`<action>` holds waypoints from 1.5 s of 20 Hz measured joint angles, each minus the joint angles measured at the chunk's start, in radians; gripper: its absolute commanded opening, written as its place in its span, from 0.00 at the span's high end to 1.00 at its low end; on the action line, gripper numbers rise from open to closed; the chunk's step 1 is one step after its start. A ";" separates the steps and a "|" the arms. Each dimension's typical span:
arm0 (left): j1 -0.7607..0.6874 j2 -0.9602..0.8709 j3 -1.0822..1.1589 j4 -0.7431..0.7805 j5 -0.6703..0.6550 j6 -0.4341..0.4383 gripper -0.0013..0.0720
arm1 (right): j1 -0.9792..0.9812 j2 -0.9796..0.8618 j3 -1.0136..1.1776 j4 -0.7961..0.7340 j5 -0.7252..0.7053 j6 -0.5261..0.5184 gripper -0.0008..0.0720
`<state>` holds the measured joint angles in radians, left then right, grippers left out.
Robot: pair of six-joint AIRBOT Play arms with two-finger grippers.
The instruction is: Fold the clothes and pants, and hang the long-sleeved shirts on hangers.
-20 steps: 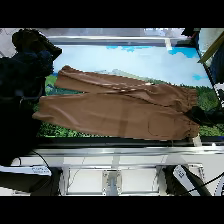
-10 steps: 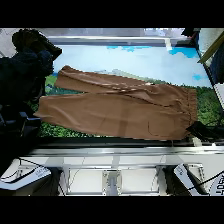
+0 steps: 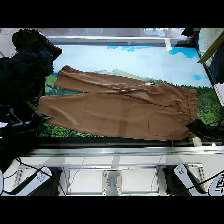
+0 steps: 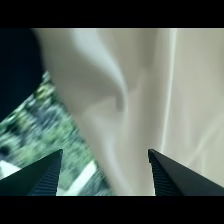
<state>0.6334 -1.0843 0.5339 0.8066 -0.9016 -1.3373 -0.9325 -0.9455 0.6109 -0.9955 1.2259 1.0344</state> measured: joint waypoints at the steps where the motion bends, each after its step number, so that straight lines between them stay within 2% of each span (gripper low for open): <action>1: -0.024 -0.001 -0.003 0.000 0.027 -0.012 0.19 | -0.001 0.000 0.000 0.005 0.000 -0.002 0.45; 10: -0.096 -0.100 -0.011 -0.027 0.103 -0.071 0.19 | -0.001 0.000 0.000 0.032 0.002 -0.008 0.45; 11: -0.098 -0.112 -0.011 -0.041 0.113 -0.075 0.23 | -0.001 0.000 0.000 0.038 0.004 -0.008 0.45; 13: -0.101 -0.131 -0.013 -0.070 0.155 -0.075 0.79 | -0.002 0.000 0.000 0.048 0.010 -0.008 0.45; 14: -0.101 -0.137 -0.014 -0.082 0.173 -0.076 0.95 | -0.002 0.001 0.000 0.050 0.014 -0.008 0.45; 19: -0.103 -0.146 -0.014 -0.135 0.203 -0.073 0.96 | -0.048 0.043 0.000 0.042 0.035 -0.008 0.44; 27: -0.103 -0.148 -0.014 -0.148 0.167 -0.069 0.96 | -0.344 0.064 -0.017 -0.050 0.085 0.056 0.44; 28: -0.103 -0.148 -0.014 -0.149 0.164 -0.069 0.96 | -0.369 0.056 -0.024 -0.064 0.087 0.069 0.40; 29: -0.103 -0.148 -0.014 -0.149 0.161 -0.069 0.96 | -0.385 0.047 -0.032 -0.072 0.089 0.078 0.27; 30: -0.103 -0.148 -0.013 -0.149 0.159 -0.069 0.96 | -0.398 0.038 -0.042 -0.074 0.089 0.085 0.25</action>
<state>0.5304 -1.2320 0.5205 0.6575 -0.7425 -1.4067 -1.3308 -0.9073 0.5690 -1.0698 1.3151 1.1194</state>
